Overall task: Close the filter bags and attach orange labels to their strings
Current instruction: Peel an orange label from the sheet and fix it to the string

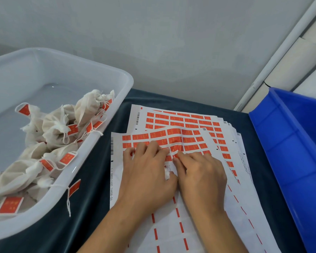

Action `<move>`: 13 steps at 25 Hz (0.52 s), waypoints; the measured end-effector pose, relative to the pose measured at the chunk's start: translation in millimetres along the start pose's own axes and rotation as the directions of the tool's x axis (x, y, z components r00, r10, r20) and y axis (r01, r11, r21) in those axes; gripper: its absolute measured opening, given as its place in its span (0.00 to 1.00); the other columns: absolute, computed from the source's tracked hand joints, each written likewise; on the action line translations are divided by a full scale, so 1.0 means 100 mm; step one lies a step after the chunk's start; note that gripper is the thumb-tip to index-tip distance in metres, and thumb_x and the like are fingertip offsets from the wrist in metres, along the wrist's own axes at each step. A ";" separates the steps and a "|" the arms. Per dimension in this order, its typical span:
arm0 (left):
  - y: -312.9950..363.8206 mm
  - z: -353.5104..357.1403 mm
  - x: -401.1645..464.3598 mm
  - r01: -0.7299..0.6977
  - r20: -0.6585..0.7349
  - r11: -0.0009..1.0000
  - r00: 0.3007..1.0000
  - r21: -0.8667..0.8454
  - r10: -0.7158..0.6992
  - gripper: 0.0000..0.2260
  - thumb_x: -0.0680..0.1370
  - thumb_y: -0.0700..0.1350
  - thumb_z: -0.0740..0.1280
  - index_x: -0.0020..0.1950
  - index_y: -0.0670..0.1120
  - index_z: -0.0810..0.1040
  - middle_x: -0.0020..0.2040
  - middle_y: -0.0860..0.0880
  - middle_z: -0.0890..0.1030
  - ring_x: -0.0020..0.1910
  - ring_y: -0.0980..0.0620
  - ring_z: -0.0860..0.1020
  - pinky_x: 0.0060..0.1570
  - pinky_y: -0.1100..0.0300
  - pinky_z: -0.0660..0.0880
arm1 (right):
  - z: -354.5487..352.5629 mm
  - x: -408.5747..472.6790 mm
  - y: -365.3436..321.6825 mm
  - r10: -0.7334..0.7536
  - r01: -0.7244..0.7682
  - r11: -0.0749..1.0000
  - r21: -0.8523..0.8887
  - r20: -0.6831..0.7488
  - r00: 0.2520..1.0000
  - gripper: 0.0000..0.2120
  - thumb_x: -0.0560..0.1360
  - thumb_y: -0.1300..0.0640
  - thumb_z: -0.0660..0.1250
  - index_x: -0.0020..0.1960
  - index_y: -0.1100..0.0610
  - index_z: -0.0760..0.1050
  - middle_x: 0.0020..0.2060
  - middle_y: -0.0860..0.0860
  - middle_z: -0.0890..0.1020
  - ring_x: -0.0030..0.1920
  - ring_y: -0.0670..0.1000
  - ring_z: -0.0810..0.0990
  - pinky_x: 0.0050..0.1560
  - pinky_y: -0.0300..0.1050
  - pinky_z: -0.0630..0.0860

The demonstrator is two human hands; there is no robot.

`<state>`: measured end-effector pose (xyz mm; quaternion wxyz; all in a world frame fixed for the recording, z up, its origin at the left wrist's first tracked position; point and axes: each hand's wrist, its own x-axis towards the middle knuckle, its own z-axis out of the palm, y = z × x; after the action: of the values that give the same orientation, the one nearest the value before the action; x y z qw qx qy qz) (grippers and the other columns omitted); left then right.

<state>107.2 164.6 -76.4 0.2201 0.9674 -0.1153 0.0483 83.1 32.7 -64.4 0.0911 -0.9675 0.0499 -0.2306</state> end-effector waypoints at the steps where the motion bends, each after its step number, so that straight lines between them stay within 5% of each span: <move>1: 0.00 0.00 0.00 0.002 0.001 1.000 1.000 -0.002 -0.002 0.27 0.77 0.66 0.54 0.73 0.61 0.73 0.69 0.61 0.73 0.70 0.55 0.67 0.77 0.46 0.56 | 0.00 0.00 0.00 -0.017 0.017 1.000 -0.006 -0.014 1.000 0.19 0.73 0.45 0.70 0.56 0.55 0.87 0.45 0.53 0.89 0.43 0.56 0.87 0.51 0.56 0.83; 6: 0.00 -0.01 0.01 -0.003 -0.013 1.000 1.000 -0.013 0.003 0.26 0.77 0.65 0.53 0.71 0.60 0.75 0.67 0.60 0.75 0.68 0.54 0.69 0.76 0.46 0.59 | 0.01 -0.02 0.02 -0.023 0.024 0.999 0.024 -0.019 1.000 0.17 0.71 0.48 0.78 0.56 0.55 0.87 0.48 0.53 0.88 0.47 0.57 0.86 0.52 0.58 0.84; 13: -0.01 0.01 0.01 0.005 -0.024 0.999 1.000 -0.053 -0.007 0.25 0.76 0.65 0.56 0.70 0.61 0.75 0.66 0.62 0.74 0.68 0.56 0.68 0.76 0.48 0.58 | 0.05 0.18 0.08 0.207 -0.232 0.949 0.215 0.132 0.969 0.12 0.77 0.42 0.72 0.58 0.45 0.85 0.57 0.43 0.84 0.54 0.45 0.78 0.56 0.43 0.77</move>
<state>108.6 164.6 -77.6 0.2472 0.9609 -0.1110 0.0563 101.2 22.9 -62.1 0.2296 -0.9500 0.1255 -0.1705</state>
